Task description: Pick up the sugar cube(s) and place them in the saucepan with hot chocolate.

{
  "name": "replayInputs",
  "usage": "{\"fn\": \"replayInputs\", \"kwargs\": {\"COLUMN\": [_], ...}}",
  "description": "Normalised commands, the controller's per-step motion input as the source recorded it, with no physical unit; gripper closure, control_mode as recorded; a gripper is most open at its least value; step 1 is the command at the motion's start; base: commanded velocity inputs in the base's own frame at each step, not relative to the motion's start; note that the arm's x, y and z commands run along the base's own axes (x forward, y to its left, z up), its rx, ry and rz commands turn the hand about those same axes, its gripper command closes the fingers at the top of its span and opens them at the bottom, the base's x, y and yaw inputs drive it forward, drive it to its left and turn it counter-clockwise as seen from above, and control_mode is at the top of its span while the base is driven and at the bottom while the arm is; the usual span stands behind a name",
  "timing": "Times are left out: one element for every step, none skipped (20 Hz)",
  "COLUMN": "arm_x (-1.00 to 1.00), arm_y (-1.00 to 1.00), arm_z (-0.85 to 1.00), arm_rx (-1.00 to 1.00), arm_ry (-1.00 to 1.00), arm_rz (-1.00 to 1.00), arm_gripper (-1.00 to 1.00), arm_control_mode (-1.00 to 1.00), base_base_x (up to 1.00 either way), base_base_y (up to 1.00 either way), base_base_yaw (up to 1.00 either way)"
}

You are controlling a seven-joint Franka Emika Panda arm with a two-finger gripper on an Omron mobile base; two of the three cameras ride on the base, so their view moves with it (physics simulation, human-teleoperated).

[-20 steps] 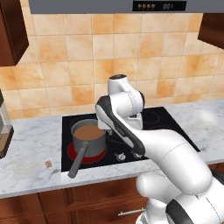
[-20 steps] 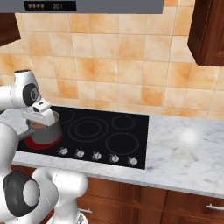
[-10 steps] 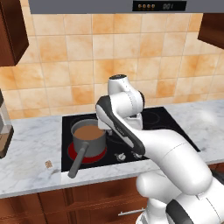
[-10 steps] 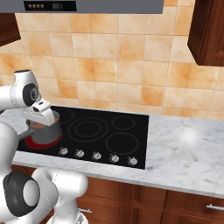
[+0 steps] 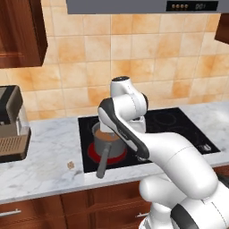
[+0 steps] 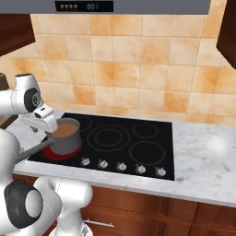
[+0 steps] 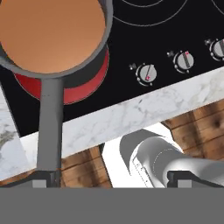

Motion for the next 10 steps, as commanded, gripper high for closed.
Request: {"fn": "replayInputs", "kwargs": {"arm_x": [0.00,0.00,0.00,0.00,0.00,0.00,0.00,0.00,0.00,0.00], "arm_y": [0.00,0.00,0.00,0.00,0.00,0.00,0.00,0.00,0.00,0.00], "arm_z": [0.00,0.00,0.00,0.00,0.00,0.00,0.00,0.00,0.00,0.00], "arm_rx": [0.00,0.00,0.00,0.00,0.00,0.00,0.00,0.00,0.00,0.00], "arm_ry": [0.00,0.00,0.00,0.00,0.00,0.00,0.00,0.00,0.00,0.00], "arm_rz": [0.00,0.00,0.00,0.00,0.00,0.00,0.00,0.00,0.00,0.00], "arm_gripper": [-1.00,-1.00,-1.00,-1.00,-1.00,-1.00,-1.00,-1.00,-1.00,-1.00], "arm_control_mode": [1.00,1.00,1.00,1.00,1.00,1.00,1.00,1.00,1.00,1.00], "base_base_x": [-0.16,-0.14,-0.15,-0.16,-0.20,-0.20,-0.19,-0.19,-0.16,-0.16], "base_base_y": [0.49,0.56,0.61,0.58,0.53,0.50,0.53,0.54,0.54,0.44], "base_base_yaw": [0.00,-0.01,-0.02,-0.03,-0.02,-0.01,-0.01,-0.01,-0.02,-0.01]}}
